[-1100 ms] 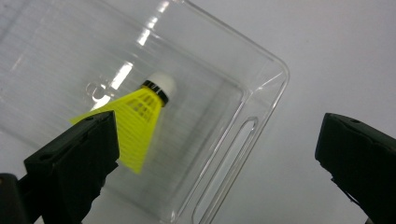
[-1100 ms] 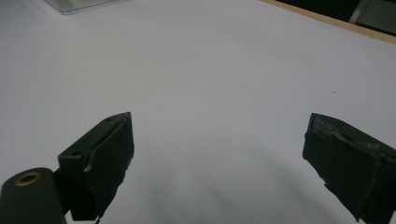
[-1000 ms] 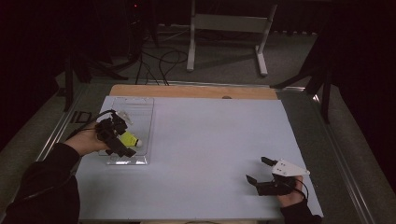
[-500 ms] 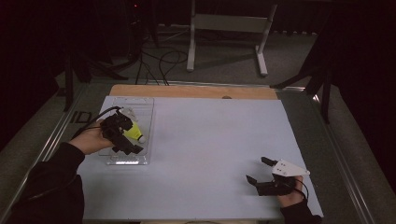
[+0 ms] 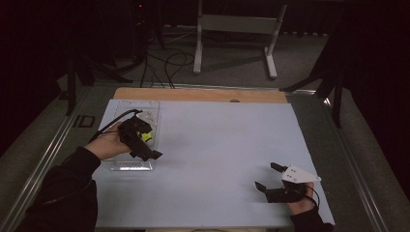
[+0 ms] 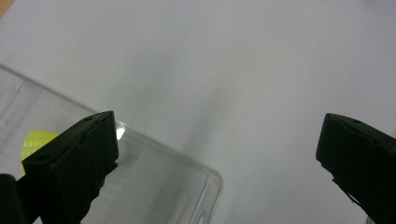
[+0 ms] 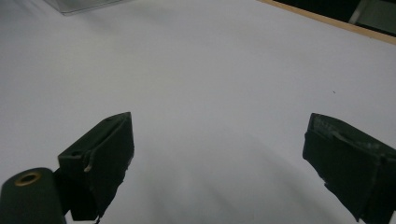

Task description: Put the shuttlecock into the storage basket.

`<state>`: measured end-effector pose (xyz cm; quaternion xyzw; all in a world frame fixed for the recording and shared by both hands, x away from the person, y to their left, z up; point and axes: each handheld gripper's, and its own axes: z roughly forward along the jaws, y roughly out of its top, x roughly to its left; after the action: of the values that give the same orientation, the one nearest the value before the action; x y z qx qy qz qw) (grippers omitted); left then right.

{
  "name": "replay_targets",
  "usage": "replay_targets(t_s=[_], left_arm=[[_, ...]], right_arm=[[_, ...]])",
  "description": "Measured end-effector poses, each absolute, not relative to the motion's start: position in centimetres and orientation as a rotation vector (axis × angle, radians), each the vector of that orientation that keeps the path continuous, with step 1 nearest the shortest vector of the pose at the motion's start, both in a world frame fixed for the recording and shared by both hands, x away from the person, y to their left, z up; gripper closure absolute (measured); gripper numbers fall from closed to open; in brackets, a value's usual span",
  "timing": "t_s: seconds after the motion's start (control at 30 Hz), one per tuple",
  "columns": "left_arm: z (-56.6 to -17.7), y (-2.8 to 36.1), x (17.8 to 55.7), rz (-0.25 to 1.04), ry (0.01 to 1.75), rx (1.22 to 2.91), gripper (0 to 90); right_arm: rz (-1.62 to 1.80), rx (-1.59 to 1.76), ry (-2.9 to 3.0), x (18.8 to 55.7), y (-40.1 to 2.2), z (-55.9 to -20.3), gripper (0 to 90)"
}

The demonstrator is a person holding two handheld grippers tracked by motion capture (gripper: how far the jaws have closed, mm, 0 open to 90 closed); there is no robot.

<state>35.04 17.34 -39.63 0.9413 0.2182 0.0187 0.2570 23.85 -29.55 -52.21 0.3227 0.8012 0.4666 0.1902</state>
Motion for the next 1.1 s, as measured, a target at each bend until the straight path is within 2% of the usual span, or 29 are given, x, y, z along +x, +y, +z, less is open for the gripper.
replay_targets(t_s=[0.73,1.1], left_arm=[[-41.6,11.4,33.7,0.009,0.452,2.512,0.1],[-43.6,9.9,32.4,0.059,0.425,2.545,0.1]], right_arm=[[1.314,0.907,2.250,23.8,-29.6,-52.2,9.0],[1.312,0.900,2.249,23.8,-29.5,-52.1,9.0]])
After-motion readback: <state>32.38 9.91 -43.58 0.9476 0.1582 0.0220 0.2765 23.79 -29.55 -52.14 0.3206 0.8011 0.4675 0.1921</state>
